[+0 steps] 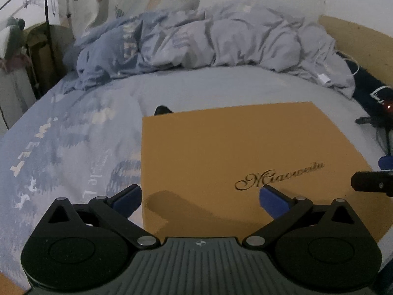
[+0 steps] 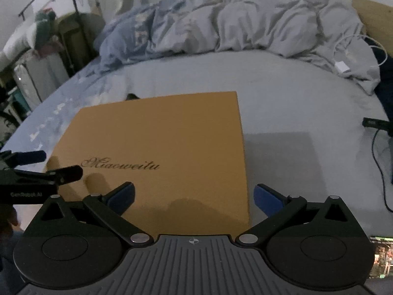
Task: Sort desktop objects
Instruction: 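Open both grippers and pull both tools back from the lidded box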
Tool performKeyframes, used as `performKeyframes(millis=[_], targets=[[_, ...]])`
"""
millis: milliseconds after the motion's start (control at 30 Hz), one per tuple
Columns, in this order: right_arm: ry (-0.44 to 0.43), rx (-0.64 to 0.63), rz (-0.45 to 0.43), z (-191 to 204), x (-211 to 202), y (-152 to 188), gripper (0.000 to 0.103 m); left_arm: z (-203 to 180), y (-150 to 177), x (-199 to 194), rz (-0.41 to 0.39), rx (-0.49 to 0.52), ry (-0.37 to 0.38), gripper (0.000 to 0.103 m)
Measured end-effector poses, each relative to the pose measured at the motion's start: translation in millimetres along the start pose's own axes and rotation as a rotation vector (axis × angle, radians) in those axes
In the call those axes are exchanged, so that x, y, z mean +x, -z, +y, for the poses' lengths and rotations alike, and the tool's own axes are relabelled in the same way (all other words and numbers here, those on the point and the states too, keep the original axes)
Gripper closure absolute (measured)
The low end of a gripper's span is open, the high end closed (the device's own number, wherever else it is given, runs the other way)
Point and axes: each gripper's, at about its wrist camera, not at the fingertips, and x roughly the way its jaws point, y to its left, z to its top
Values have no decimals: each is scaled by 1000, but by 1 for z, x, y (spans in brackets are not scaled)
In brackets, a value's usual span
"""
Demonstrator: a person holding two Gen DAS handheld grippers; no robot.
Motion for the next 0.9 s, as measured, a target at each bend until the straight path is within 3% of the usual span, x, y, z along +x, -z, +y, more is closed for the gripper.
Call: performKeyframes(millis=[533,900], targets=[[8,31,-134,-5,-83,30,0,8,8,-79,-219,-44,80,0],[12,27,-217,-2,-118,57,0,10,28,-96,-247,-41,103,0]])
